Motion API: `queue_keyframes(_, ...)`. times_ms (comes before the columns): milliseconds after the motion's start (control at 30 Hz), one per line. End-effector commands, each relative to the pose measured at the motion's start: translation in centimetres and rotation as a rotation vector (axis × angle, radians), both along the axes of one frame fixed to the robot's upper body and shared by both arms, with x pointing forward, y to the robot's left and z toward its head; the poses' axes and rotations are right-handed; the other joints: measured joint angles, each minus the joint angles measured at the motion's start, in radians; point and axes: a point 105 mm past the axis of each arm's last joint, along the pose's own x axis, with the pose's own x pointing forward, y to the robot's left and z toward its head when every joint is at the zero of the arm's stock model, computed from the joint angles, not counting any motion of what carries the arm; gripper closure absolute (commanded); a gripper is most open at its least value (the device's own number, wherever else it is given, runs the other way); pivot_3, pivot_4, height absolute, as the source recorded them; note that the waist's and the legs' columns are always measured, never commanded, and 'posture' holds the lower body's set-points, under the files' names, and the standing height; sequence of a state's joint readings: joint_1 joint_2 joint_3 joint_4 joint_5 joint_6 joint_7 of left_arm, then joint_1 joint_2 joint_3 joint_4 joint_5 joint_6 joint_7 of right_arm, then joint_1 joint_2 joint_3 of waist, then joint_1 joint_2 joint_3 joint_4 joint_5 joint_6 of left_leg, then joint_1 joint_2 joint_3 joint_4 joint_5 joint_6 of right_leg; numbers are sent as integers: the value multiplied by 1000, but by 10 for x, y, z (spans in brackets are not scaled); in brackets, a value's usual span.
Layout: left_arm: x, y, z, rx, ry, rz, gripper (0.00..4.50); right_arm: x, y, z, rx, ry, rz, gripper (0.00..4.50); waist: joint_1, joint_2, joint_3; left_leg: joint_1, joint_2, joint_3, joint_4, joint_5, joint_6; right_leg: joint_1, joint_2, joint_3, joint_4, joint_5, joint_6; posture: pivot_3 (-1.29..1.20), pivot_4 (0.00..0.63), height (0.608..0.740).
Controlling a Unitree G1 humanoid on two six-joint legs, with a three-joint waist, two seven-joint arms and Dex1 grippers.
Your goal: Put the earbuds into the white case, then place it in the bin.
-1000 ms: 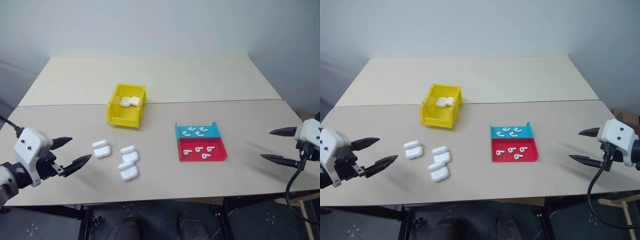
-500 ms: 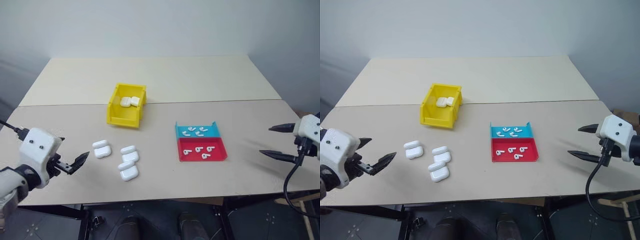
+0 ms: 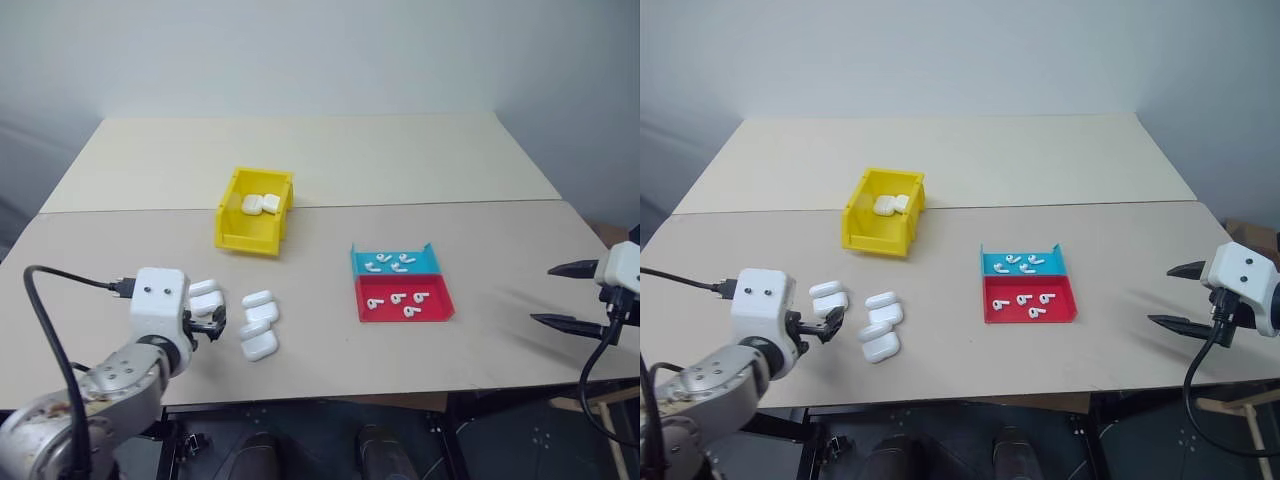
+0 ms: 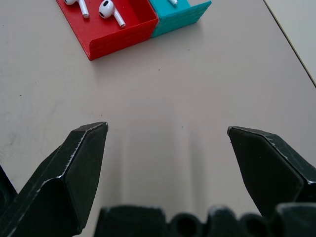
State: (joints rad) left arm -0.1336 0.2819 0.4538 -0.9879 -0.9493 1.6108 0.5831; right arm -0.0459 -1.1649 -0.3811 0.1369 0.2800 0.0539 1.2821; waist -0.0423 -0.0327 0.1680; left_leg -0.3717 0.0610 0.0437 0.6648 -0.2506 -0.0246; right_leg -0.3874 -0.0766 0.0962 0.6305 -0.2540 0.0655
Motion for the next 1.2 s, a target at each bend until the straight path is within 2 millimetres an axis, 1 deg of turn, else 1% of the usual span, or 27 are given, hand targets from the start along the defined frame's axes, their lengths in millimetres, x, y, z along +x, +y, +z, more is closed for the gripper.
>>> queue_keyframes(33,8,3,10,-35,-57,193,22,-2,-2,13,0,-51,-9,0,3,0,0,0,0,-1,0,0,0,0,0,0,0,0,0,0,150,740)
queue_keyframes(100,14,-1,13,-70,-67,260,22,-2,-2,10,3,-49,-13,0,8,-1,0,0,-1,-2,1,0,0,1,0,-1,0,0,0,0,150,740)
queue_keyframes(167,17,-10,15,-145,-67,312,22,-3,-2,8,5,-46,-16,0,12,-1,0,-1,-2,-2,1,0,0,1,-1,0,-1,1,1,0,150,740)
queue_keyframes(267,21,-13,18,-153,-55,307,22,-2,0,5,10,-46,-18,0,14,-2,0,-2,-2,-3,1,0,0,1,-1,0,-2,1,1,0,150,740)
queue_keyframes(333,23,-5,18,-128,-32,328,22,-1,1,4,15,-48,-20,0,15,-2,0,-2,-2,-3,1,0,0,1,-1,0,-1,1,1,0,150,740)
queue_keyframes(367,23,-3,25,-146,-42,280,22,-1,1,3,17,-49,-21,0,16,-2,0,-1,-2,-3,1,0,-1,1,-1,-1,-1,1,1,0,150,740)
queue_keyframes(433,19,4,25,-189,66,233,22,-1,2,0,23,-49,-25,0,8,-2,1,0,-2,-6,1,1,-1,-1,0,0,1,1,1,0,150,740)
queue_keyframes(500,17,9,25,-178,132,246,22,-2,2,-2,26,-49,-27,0,12,-2,1,1,-1,-7,-1,1,-2,-1,1,0,2,1,0,0,150,740)
queue_keyframes(567,16,5,22,-175,163,256,22,-3,3,-5,30,-49,-30,0,26,0,0,2,-5,-6,-1,1,-2,1,-2,0,-1,1,0,0,150,740)
queue_keyframes(633,15,7,23,-122,170,266,22,-4,3,-7,34,-51,-36,0,39,-2,1,1,-9,-5,-1,2,-2,2,-6,1,-2,2,2,0,150,740)
queue_keyframes(767,19,7,24,-134,171,288,22,-8,2,-11,40,-51,-54,0,54,-2,1,0,-10,-5,-1,2,-2,1,-6,0,-4,2,2,0,150,740)
queue_keyframes(933,23,8,22,-143,188,310,22,-13,1,-15,41,-46,-64,0,55,-2,1,-1,-10,-6,-1,2,-2,1,-6,0,-4,2,2,0,150,740)
queue_keyframes(1033,31,0,20,-171,202,278,22,-14,1,-16,45,-50,-74,0,55,-2,1,-1,-10,-6,-1,2,-2,1,-6,0,-4,2,2,0,150,740)
queue_keyframes(1200,42,0,16,-174,239,259,22,-14,3,-18,49,-56,-79,0,52,-2,1,-1,-10,-6,-1,2,-2,1,-6,0,-4,2,2,0,150,740)
